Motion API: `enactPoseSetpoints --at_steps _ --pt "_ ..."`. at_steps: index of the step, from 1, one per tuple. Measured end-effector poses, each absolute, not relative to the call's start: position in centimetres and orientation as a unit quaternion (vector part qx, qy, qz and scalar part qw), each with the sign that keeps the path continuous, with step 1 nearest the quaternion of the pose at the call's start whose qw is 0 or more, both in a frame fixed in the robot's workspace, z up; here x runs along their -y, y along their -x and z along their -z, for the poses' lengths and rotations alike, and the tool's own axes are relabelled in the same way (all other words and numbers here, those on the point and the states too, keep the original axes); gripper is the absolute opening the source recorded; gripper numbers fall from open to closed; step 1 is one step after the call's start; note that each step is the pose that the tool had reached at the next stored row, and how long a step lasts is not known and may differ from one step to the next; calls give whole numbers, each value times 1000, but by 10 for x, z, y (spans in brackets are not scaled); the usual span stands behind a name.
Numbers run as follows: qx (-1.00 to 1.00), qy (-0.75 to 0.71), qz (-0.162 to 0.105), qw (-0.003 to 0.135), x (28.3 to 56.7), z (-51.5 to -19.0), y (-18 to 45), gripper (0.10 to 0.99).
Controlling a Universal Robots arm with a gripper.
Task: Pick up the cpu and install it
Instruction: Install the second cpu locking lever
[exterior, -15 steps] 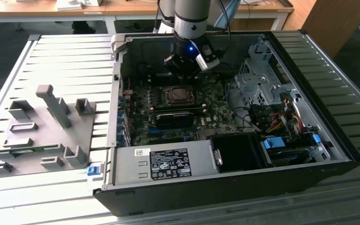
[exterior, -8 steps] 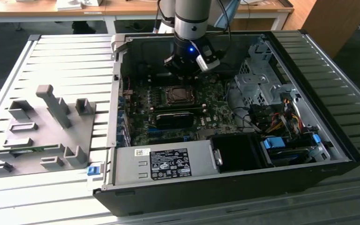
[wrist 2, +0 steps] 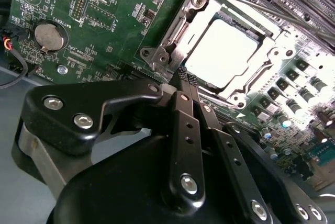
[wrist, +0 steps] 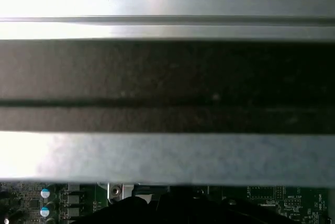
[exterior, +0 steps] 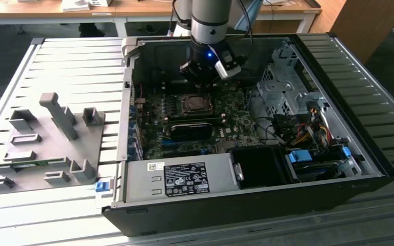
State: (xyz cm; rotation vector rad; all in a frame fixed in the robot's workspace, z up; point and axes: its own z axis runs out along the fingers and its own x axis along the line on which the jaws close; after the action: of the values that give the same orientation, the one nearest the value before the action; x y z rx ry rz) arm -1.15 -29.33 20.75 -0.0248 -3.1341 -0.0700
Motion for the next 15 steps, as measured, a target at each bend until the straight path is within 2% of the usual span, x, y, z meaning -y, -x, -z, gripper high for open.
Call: enactPoseSetpoints --at_steps 15 --pt "1000 8 21 3 297 -217 11 106"
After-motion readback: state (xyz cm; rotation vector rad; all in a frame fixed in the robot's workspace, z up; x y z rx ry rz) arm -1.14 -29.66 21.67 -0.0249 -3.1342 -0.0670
